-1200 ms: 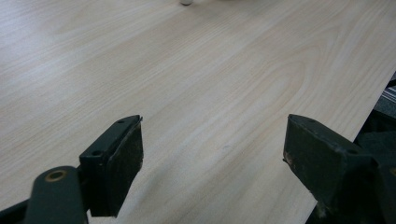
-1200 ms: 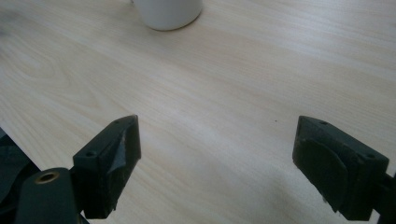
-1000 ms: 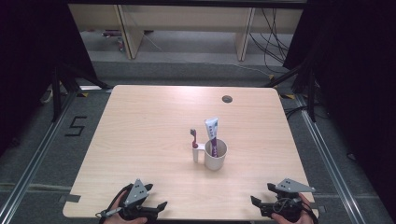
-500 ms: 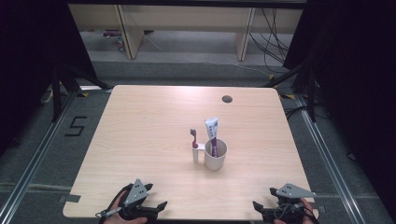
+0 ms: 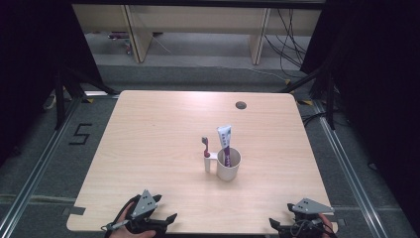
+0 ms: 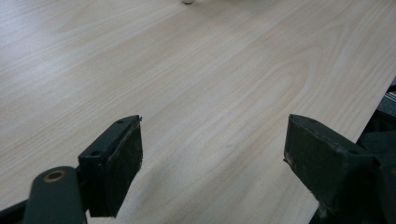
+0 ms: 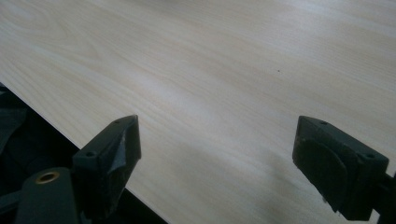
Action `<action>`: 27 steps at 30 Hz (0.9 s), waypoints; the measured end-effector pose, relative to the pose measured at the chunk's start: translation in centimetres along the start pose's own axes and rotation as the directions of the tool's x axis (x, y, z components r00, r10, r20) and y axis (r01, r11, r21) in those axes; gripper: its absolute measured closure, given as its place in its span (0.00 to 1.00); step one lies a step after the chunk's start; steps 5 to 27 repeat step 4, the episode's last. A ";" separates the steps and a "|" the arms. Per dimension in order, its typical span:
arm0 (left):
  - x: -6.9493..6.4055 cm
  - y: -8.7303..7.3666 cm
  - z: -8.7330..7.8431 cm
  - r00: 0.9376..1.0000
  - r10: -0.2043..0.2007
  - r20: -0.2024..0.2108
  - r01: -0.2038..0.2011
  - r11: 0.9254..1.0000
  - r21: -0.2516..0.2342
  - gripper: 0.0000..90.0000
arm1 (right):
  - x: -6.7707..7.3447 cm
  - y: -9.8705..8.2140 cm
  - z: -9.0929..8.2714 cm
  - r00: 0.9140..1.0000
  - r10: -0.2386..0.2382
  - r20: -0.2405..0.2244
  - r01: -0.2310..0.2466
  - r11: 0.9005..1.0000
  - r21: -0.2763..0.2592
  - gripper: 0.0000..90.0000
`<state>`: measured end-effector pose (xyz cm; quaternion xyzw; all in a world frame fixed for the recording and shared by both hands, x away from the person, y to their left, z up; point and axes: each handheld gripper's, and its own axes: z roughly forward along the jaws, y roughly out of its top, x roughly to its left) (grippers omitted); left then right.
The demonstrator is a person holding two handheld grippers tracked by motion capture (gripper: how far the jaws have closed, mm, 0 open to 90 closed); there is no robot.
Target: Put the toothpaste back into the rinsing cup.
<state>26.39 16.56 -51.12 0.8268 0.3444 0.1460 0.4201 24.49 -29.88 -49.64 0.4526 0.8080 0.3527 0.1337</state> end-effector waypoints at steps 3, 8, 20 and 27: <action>0.0 0.0 0.0 1.000 0.000 0.004 0.000 1.000 0.001 0.21 | 0.0 0.0 0.0 1.000 -0.017 0.000 0.017 1.000 0.008 0.18; 0.0 0.0 0.0 1.000 0.003 0.005 -0.003 1.000 0.003 0.21 | 0.1 0.0 0.0 1.000 -0.009 -0.002 0.009 1.000 0.013 0.18; 0.0 0.0 0.0 1.000 0.003 0.005 -0.003 1.000 0.003 0.21 | 0.1 0.0 0.0 1.000 -0.009 -0.002 0.009 1.000 0.013 0.18; 0.0 0.0 0.0 1.000 0.003 0.005 -0.003 1.000 0.003 0.21 | 0.1 0.0 0.0 1.000 -0.009 -0.002 0.009 1.000 0.013 0.18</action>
